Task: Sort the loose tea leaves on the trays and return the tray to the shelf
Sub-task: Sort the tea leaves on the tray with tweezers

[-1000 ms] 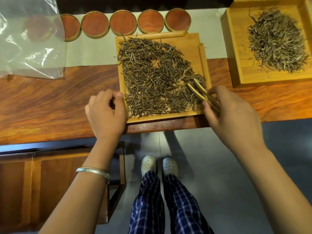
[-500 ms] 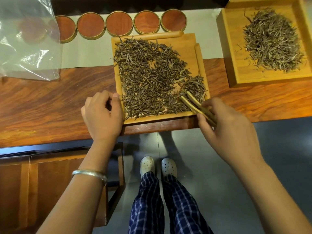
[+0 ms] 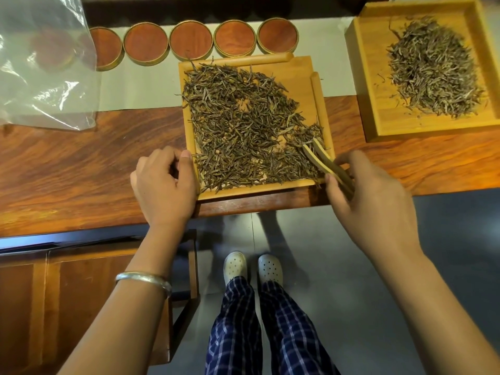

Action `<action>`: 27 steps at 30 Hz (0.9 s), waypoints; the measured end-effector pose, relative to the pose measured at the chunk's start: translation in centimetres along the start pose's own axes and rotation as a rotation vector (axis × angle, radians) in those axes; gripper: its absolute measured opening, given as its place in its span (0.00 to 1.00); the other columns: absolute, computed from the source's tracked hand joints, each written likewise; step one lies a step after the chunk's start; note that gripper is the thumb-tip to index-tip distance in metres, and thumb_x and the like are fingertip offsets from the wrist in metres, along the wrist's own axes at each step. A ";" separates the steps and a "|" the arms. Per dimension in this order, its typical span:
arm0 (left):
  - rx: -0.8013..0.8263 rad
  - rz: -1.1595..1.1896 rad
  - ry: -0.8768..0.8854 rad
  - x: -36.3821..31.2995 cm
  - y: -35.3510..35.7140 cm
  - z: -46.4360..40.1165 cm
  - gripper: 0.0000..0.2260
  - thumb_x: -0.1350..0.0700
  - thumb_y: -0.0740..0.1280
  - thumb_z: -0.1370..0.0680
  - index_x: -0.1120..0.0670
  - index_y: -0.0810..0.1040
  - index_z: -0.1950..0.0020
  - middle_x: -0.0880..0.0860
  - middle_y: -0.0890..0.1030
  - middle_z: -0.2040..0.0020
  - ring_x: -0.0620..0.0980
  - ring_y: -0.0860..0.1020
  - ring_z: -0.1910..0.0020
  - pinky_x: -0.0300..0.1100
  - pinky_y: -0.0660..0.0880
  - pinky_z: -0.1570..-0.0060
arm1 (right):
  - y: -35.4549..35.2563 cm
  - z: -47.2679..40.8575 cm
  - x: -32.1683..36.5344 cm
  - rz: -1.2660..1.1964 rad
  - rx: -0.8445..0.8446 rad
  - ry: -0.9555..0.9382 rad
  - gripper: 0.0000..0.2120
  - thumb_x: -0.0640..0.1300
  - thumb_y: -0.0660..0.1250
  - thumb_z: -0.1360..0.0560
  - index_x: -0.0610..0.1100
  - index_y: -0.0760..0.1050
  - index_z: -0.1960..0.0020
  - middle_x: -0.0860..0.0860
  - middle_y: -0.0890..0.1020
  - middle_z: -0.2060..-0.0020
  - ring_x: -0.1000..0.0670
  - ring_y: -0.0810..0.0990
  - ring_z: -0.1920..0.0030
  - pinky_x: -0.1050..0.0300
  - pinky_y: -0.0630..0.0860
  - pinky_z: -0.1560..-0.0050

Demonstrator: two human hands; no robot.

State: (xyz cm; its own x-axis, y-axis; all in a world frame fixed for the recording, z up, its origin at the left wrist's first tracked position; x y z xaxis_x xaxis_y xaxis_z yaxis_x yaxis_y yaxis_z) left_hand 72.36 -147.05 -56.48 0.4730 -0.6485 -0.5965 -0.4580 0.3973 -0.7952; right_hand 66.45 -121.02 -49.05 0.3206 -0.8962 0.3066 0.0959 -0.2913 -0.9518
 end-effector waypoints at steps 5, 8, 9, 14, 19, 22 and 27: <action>-0.003 0.001 -0.003 0.1 0.1 0.0 0.13 0.49 0.58 0.21 0.52 0.75 0.60 0.46 0.73 0.62 0.49 0.67 0.58 0.41 0.57 0.55 | 0.0 -0.7 0.7 -0.007 -0.020 -0.017 0.08 0.46 0.65 0.24 0.44 0.72 0.47 0.47 0.79 0.61 0.40 0.79 0.62 0.57 0.63 0.70; -0.001 -0.012 -0.008 0.1 0.1 0.0 0.13 0.49 0.58 0.21 0.53 0.75 0.61 0.46 0.73 0.62 0.48 0.66 0.58 0.40 0.55 0.55 | -0.7 -1.1 0.8 -0.090 -0.024 -0.032 0.08 0.46 0.65 0.24 0.44 0.72 0.47 0.47 0.80 0.60 0.42 0.78 0.63 0.57 0.66 0.70; -0.001 -0.013 -0.009 0.0 0.1 0.0 0.12 0.49 0.58 0.21 0.53 0.74 0.61 0.46 0.73 0.62 0.48 0.66 0.58 0.40 0.55 0.55 | -1.0 -1.1 0.6 -0.116 -0.020 -0.034 0.07 0.46 0.65 0.24 0.45 0.72 0.47 0.48 0.81 0.60 0.43 0.78 0.64 0.56 0.69 0.70; -0.001 -0.004 -0.010 0.0 0.0 0.0 0.12 0.49 0.58 0.21 0.53 0.75 0.60 0.45 0.73 0.61 0.47 0.66 0.57 0.40 0.55 0.55 | -2.9 1.0 -1.1 -0.114 0.061 -0.078 0.08 0.47 0.67 0.26 0.48 0.73 0.49 0.50 0.80 0.62 0.43 0.79 0.65 0.50 0.75 0.70; 0.003 -0.009 -0.011 -0.1 0.0 0.0 0.13 0.49 0.58 0.21 0.53 0.75 0.60 0.46 0.74 0.61 0.48 0.67 0.57 0.41 0.57 0.54 | -3.7 3.7 -2.2 -0.032 0.147 -0.099 0.08 0.49 0.67 0.28 0.49 0.74 0.50 0.52 0.79 0.64 0.45 0.80 0.67 0.49 0.74 0.75; -0.001 -0.005 -0.013 -0.1 0.1 0.0 0.12 0.49 0.59 0.21 0.53 0.75 0.60 0.45 0.74 0.62 0.48 0.67 0.57 0.41 0.57 0.54 | -3.7 4.0 -2.6 0.024 0.166 -0.100 0.08 0.49 0.68 0.29 0.49 0.75 0.51 0.52 0.79 0.64 0.45 0.80 0.68 0.51 0.74 0.76; -0.006 -0.006 -0.009 0.0 0.1 0.0 0.12 0.49 0.58 0.21 0.52 0.74 0.60 0.45 0.73 0.62 0.47 0.66 0.57 0.40 0.56 0.55 | -3.3 3.2 -2.7 0.077 0.114 -0.081 0.08 0.46 0.70 0.29 0.47 0.75 0.51 0.50 0.79 0.64 0.40 0.80 0.68 0.56 0.69 0.75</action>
State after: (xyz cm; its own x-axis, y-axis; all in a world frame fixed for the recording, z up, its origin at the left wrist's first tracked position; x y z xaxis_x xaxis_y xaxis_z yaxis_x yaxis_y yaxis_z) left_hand 72.33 -146.98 -56.53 0.4822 -0.6450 -0.5928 -0.4600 0.3894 -0.7980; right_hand 68.23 -116.53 -46.75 0.4054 -0.8832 0.2356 0.1730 -0.1789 -0.9685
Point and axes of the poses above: each hand's wrist, its own z-axis away from the middle knuckle, its own y-axis out of the palm, x = y × z, the point moved 1 cm from there along -z, towards the middle knuckle
